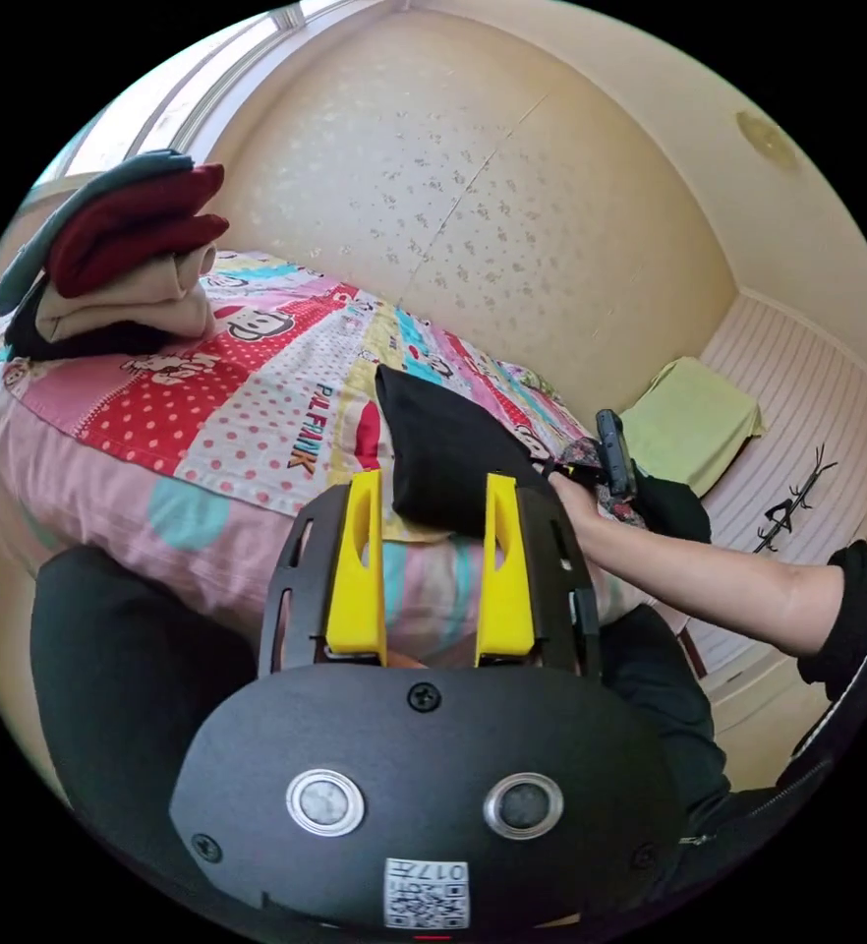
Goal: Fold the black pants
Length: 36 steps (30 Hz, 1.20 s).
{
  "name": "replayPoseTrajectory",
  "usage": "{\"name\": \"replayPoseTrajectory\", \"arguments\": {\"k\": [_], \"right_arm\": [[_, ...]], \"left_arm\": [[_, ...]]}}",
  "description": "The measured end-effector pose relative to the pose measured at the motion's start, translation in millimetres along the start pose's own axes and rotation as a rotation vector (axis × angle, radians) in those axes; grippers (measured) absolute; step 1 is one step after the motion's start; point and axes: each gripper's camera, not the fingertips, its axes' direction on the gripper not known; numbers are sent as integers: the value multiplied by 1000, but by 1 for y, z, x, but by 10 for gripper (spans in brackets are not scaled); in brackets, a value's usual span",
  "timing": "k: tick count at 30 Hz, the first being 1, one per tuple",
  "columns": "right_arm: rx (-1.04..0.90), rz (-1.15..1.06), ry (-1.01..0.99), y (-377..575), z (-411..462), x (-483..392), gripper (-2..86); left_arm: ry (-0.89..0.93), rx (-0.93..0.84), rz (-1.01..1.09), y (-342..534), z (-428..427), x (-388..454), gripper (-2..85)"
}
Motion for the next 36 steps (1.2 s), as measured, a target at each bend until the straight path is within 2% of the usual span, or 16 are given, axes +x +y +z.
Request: {"name": "replayPoseTrajectory", "arguments": {"k": [3,6,9,12,13,16,17,21,23,26,31,34,36], "right_arm": [[-21,4,-38,5,-1,15,7],[17,39,-144,22,-20,47,17],[154,51,-271,70,-67,70,43],[284,148,-546,155,-104,83,74],[311,216,-705,193,-104,85,83],[377,436,-1042,266,-77,82,91],[337,489,-1165,274,-60,82,95],[238,526,-1260,266,-29,88,128],[252,647,-1404,267,-5,108,152],[138,846,-1481,274,34,127,174],[160,1005,-1536,275,60,148,190],[150,1192,-1638,273,83,160,192],[127,1275,-1628,270,92,169,189]], "left_arm": [[104,-63,-43,-1,19,-10,136],[68,-64,-57,-5,32,-18,125],[82,-120,-116,-16,37,-30,95],[121,-119,-107,-27,33,-37,57],[155,-92,-101,-30,31,-37,50],[196,-43,-75,-41,29,-30,39],[197,-37,-70,-44,29,-28,38],[234,-1,-71,-61,34,-19,36],[251,9,-78,-66,36,-18,38],[255,19,-73,-73,43,-13,39],[238,14,-41,-85,53,-6,40],[229,12,-39,-81,50,-12,40],[222,26,-52,-74,49,-17,40]]}}
